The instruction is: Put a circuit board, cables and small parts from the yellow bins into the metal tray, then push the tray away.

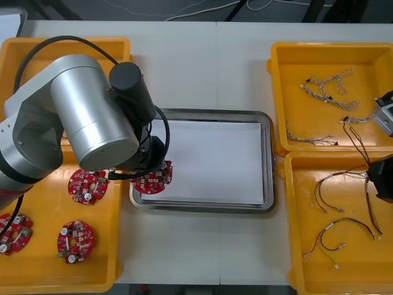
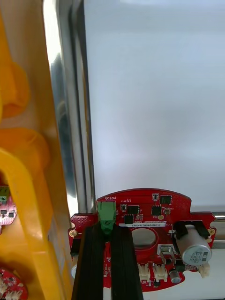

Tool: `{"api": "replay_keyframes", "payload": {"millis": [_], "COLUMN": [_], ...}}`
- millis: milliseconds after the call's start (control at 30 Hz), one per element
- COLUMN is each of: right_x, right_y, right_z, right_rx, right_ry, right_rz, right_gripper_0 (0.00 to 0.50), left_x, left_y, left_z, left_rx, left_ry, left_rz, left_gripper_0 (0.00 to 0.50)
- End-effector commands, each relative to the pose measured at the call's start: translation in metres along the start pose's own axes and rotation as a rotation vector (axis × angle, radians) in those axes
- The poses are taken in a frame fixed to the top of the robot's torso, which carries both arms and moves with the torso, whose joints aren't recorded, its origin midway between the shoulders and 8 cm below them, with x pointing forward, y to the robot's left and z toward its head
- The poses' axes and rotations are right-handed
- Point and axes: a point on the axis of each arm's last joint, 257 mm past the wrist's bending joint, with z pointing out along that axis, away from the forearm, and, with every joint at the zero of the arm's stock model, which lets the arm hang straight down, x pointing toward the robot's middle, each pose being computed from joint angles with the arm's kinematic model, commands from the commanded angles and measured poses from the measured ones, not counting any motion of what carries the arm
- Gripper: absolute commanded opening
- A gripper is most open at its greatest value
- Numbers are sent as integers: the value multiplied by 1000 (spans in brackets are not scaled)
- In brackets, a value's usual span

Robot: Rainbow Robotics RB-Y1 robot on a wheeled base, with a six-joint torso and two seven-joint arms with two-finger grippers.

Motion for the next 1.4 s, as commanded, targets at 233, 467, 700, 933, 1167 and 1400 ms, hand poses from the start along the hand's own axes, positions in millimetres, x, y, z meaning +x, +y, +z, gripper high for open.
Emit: {"api": "replay_keyframes", "payload": {"millis": [233, 467, 700, 933, 1167, 1400], "right_x": [-7, -13, -16, -16, -11, -11], "right_y": [9, 15, 19, 21, 19, 19], "right_z": [2, 8, 10, 10, 13, 13], "right_rx": [-12, 0, -4, -11, -9, -9], "right_ry": [-12, -12, -18, -17, -2, -2], "right_rz": [-76, -98, -103, -95, -65, -65], "right_gripper_0": [0, 0, 0, 0, 0, 0], "left_x": [-24, -16, -7, -8, -13, -11], "left_y": [-40, -43, -45, -52, -52, -48], "left_z": [13, 20, 31, 41, 51, 54], "left_rx": [61, 44, 29, 38, 31, 16], "left_ry": [-78, -74, -66, -66, -75, -77], "left_rz": [-58, -37, -28, -37, -45, -46], "left_gripper_0": [0, 0, 0, 0, 0, 0]}}
